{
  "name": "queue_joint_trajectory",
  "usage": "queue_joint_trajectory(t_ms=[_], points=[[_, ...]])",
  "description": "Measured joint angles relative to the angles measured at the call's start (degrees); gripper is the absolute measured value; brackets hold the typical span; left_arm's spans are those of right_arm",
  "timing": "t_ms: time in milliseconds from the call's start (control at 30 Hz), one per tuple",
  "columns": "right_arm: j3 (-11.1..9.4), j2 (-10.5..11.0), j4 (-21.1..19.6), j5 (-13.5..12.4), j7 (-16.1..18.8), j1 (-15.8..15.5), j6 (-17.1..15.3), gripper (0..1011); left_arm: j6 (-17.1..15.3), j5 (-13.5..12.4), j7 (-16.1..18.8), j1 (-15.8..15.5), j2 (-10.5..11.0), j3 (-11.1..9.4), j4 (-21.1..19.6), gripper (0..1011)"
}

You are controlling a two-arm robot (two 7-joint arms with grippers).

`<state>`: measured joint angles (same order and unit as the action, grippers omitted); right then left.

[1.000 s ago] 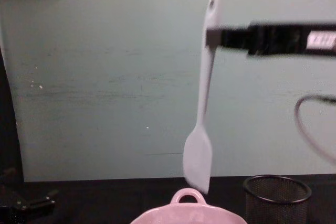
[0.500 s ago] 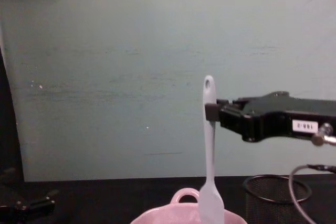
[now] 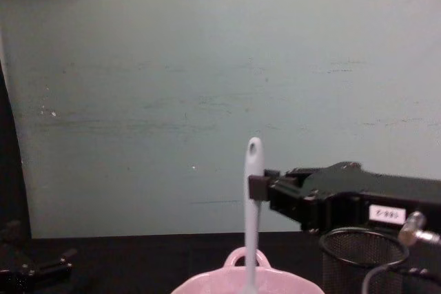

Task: Use the one hand to pick up the spoon and stir the clear water in the bowl.

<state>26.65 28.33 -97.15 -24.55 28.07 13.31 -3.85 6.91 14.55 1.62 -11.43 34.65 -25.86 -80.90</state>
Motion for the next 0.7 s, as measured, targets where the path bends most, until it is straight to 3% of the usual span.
queue_joint_trajectory(t_ms=[333, 500, 700], points=[[2.8, -4.4, 4.4, 1.2, -0.2, 1.9, 1.7, 109, 0.0, 0.0, 0.0, 0.0, 0.0, 0.0, 0.0, 1011], [2.8, -7.6, 8.1, 3.0, -2.7, 3.2, 4.1, 109, 0.0, 0.0, 0.0, 0.0, 0.0, 0.0, 0.0, 1011], [2.2, -9.5, 10.6, 5.8, -5.2, 4.2, 5.3, 109, 0.0, 0.0, 0.0, 0.0, 0.0, 0.0, 0.0, 1011]])
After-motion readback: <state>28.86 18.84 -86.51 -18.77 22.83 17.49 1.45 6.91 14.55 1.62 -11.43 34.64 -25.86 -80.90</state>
